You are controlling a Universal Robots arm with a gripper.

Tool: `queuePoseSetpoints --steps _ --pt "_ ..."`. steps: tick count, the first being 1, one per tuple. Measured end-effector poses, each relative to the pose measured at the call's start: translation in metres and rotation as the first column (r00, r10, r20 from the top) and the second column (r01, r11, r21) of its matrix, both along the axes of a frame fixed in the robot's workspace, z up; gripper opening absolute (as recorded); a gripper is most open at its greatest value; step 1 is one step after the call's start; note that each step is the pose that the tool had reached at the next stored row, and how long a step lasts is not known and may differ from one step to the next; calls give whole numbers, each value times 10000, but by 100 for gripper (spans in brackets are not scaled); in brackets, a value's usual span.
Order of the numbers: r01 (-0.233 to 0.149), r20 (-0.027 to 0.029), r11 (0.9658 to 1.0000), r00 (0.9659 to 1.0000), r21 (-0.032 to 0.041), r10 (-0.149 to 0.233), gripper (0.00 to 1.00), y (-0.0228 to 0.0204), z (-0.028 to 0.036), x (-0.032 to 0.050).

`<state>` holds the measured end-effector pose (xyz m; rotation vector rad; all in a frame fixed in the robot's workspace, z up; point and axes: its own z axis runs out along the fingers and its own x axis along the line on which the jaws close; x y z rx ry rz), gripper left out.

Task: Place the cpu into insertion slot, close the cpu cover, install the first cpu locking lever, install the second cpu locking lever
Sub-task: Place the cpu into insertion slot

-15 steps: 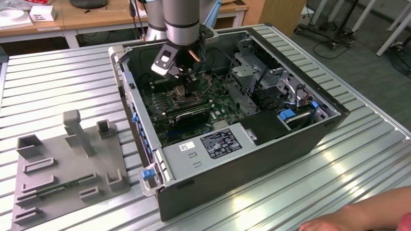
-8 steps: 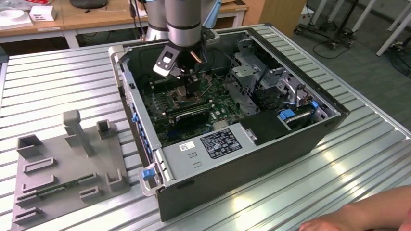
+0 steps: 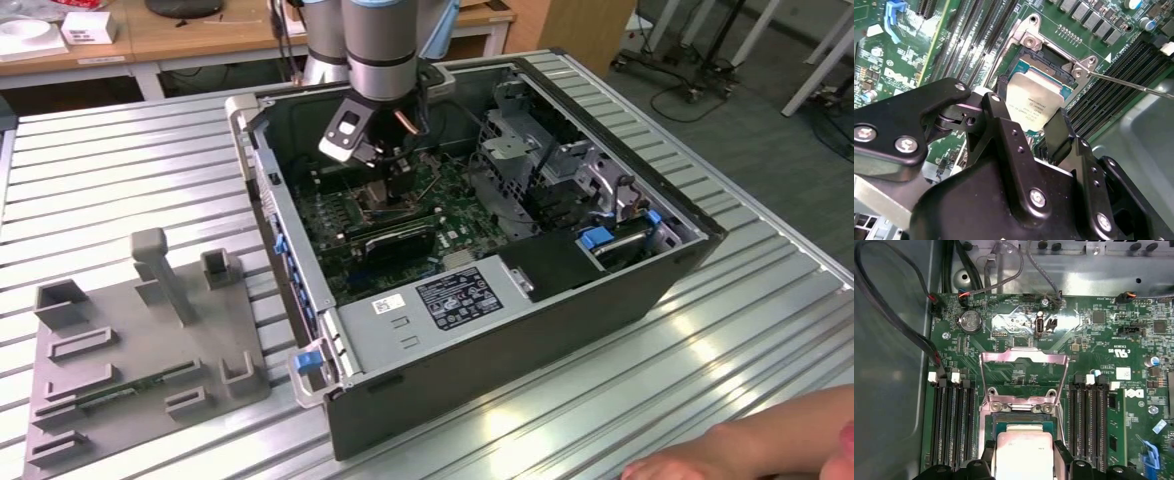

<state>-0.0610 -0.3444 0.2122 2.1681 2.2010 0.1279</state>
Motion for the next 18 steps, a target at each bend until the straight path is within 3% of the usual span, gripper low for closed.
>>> queuePoseSetpoints --steps 5,10,18 --pt "0 1 10000 10000 1 0 54 36 -54 0" --pt "-1 0 10000 10000 0 1 54 44 -107 0" --pt "-1 2 10000 10000 3 1 54 45 -122 0"
